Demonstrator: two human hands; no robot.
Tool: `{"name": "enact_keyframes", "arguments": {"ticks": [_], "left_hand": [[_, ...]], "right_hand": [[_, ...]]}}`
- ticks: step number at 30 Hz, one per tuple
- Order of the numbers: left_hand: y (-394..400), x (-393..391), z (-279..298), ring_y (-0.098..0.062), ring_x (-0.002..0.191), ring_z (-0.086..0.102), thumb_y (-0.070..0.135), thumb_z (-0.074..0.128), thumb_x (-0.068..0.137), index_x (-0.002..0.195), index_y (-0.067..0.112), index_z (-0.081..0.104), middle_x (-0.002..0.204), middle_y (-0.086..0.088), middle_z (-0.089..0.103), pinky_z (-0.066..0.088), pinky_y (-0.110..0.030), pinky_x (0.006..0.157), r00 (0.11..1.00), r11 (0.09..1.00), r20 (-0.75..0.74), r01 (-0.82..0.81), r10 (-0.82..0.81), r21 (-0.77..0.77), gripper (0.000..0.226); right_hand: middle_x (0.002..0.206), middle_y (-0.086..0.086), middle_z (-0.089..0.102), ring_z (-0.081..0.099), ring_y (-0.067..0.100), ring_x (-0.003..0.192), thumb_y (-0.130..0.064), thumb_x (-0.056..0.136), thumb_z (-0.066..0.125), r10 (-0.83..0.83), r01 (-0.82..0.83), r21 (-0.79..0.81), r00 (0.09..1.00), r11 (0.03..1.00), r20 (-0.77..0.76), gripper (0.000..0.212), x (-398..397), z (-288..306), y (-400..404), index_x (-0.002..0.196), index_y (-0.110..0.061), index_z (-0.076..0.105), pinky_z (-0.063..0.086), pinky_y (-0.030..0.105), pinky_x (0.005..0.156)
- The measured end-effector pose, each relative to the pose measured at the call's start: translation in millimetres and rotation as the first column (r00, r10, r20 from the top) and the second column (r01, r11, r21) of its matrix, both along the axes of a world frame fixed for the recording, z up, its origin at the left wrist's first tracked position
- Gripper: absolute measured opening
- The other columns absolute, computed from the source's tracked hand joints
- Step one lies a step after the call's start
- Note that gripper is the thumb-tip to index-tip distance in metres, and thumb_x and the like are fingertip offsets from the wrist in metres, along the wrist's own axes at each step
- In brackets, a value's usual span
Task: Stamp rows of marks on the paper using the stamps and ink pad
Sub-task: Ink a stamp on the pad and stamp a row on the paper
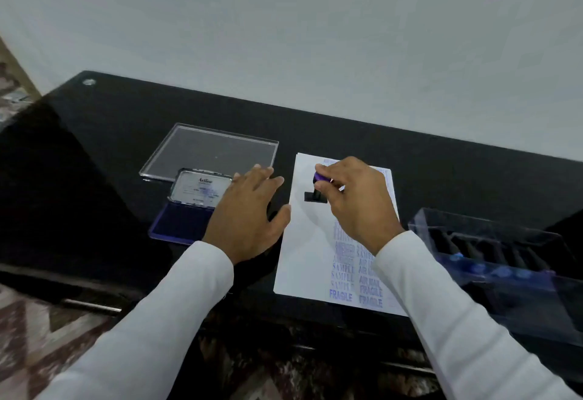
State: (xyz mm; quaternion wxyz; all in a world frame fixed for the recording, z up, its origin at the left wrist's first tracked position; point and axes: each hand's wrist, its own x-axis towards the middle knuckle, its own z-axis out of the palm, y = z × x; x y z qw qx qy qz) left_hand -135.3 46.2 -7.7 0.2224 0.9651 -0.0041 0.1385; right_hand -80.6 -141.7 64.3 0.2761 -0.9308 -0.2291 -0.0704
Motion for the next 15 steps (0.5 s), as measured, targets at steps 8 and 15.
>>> {"name": "enact_keyframes", "arguments": {"ticks": [8,15], "left_hand": [[-19.1,37.1,-8.6,-0.023,0.149,0.03,0.05,0.046,0.093,0.142,0.021,0.054,0.155,-0.001,0.044,0.017,-0.049,0.123,0.998,0.998,-0.023,0.059,-0.058,0.025,0.058],[-23.2,60.9,-21.6,-0.023,0.148,0.031,0.047,0.049,0.096,0.141,0.022,0.056,0.154,-0.001,0.045,0.016,-0.052,0.122,0.997,0.993,-0.036,0.075,-0.072,0.095,0.051]], "right_hand": [[0.117,0.002,0.065,0.061,0.014,0.1,-0.028,0.096,0.063,-0.08,0.08,-0.029,0.997,0.996,0.012,0.032,23.0,-7.2,-16.8,0.127,-0.017,0.067,0.033,0.006,0.079],[0.118,0.002,0.065,0.061,0.014,0.101,-0.029,0.097,0.061,-0.085,0.085,-0.029,0.996,0.996,0.007,0.033,37.6,-15.3,-19.0,0.127,-0.017,0.067,0.038,0.014,0.084]]}}
